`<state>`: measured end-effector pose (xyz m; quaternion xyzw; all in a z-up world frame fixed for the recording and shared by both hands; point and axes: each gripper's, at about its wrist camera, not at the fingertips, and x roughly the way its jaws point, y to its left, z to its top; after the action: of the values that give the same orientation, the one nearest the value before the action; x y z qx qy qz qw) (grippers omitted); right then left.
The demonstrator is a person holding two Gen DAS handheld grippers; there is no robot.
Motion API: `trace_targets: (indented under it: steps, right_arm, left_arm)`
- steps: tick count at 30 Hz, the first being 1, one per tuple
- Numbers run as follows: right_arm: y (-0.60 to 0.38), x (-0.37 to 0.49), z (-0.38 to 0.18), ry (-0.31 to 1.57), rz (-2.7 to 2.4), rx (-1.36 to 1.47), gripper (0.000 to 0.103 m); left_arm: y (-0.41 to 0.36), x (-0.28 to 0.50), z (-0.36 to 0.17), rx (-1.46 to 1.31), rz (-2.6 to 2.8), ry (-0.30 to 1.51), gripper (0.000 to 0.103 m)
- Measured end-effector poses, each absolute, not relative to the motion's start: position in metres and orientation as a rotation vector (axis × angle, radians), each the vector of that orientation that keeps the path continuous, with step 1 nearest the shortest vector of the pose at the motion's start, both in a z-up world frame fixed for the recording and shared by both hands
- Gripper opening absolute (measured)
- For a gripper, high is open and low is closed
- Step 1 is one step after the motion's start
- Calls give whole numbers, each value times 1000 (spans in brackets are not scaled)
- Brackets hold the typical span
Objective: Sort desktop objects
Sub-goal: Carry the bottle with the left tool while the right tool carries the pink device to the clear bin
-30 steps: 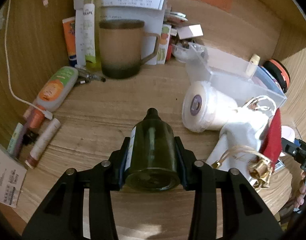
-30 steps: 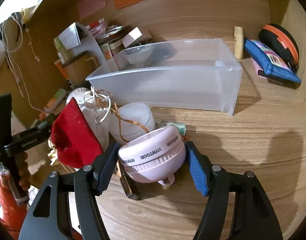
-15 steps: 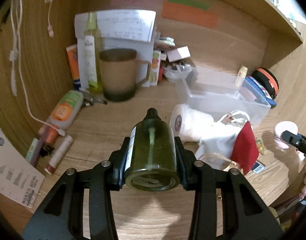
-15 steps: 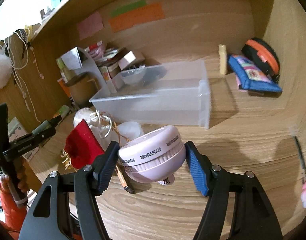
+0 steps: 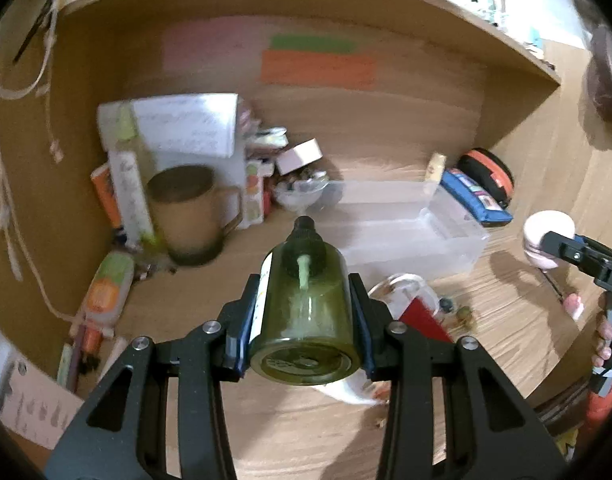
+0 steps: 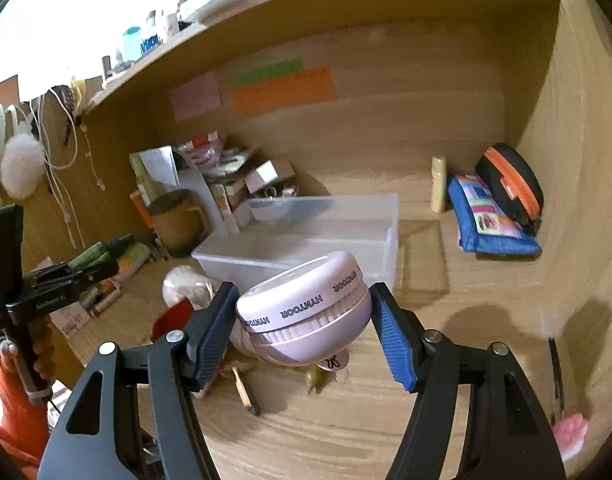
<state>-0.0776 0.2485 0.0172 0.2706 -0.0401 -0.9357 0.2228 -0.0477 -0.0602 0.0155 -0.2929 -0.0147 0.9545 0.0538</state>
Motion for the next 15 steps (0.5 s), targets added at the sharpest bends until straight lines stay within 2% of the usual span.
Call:
trace_targets:
  steps: [15]
  right_arm:
    - [229, -134, 34, -69, -2546, 706, 64]
  left_arm:
    - [-22, -110, 43, -859, 2807, 58, 41]
